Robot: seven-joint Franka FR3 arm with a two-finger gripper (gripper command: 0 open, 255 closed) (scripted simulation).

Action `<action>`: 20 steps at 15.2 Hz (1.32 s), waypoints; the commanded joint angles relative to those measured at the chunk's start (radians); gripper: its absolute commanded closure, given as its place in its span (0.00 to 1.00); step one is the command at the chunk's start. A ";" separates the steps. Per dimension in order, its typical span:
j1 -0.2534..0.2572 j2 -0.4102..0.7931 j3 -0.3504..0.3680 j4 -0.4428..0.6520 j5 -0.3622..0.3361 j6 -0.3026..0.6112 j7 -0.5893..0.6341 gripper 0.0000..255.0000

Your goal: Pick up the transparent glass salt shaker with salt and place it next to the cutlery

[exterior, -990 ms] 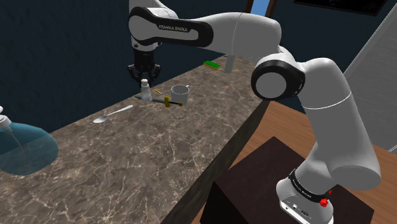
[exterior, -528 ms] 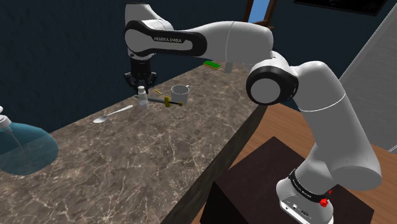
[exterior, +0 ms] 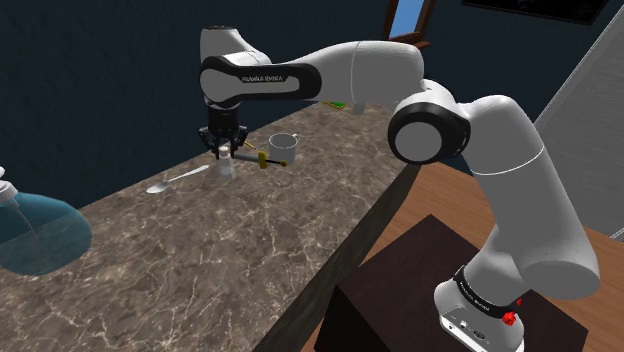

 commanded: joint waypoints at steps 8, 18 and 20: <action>0.001 -0.001 0.000 -0.009 0.000 0.009 0.000 0.00; -0.002 -0.009 0.000 0.104 -0.001 -0.112 0.002 0.00; -0.002 -0.010 0.000 0.103 -0.001 -0.112 0.002 0.00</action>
